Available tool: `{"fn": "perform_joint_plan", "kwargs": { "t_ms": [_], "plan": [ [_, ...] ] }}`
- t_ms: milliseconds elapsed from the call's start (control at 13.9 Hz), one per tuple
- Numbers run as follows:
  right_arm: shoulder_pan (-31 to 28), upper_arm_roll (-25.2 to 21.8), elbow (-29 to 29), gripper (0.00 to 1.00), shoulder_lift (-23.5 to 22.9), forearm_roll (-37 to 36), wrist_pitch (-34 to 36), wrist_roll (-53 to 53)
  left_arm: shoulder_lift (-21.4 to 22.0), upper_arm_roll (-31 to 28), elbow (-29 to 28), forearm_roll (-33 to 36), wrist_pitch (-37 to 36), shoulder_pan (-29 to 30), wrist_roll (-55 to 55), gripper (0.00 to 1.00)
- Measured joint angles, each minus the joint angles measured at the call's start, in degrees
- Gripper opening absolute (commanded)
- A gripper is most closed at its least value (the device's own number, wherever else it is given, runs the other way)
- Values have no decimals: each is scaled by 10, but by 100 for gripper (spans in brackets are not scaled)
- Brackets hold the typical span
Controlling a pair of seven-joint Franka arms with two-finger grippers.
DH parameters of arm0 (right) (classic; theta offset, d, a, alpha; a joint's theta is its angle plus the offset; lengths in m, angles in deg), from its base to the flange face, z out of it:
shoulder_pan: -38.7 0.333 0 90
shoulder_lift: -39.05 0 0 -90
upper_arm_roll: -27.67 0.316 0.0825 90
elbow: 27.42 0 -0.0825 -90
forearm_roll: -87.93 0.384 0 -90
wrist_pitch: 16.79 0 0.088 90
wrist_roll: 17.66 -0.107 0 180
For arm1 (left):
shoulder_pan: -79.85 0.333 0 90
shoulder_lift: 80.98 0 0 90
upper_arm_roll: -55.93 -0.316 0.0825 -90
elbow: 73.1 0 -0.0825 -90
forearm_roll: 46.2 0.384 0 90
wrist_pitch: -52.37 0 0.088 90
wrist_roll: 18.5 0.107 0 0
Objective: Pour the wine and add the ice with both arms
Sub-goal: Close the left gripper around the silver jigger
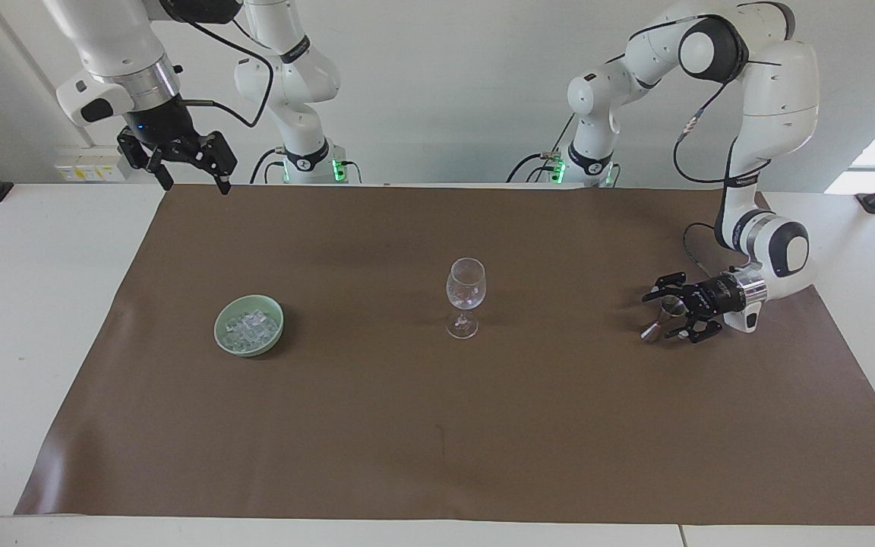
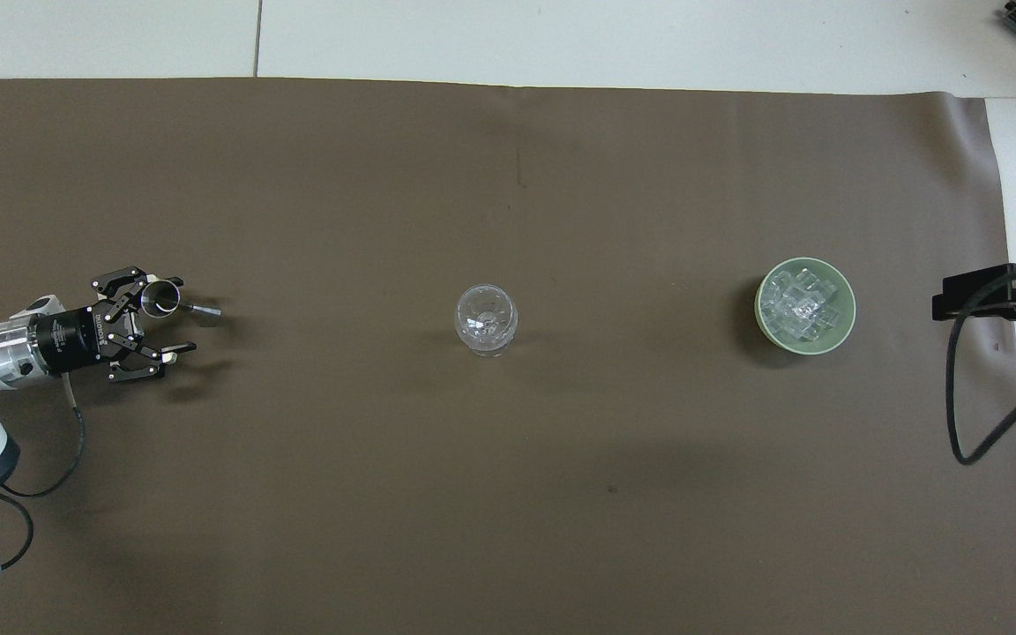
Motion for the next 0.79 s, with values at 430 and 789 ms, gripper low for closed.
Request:
{"fn": "perform_joint_plan", "kwargs": {
  "t_ms": [430, 789],
  "plan": [
    [0, 0, 0, 100, 0, 0, 0, 0, 0, -1, 0, 0, 8, 0, 8, 61],
    [0, 0, 0, 100, 0, 0, 0, 0, 0, -4, 0, -1, 10, 0, 9, 0]
  ]
}}
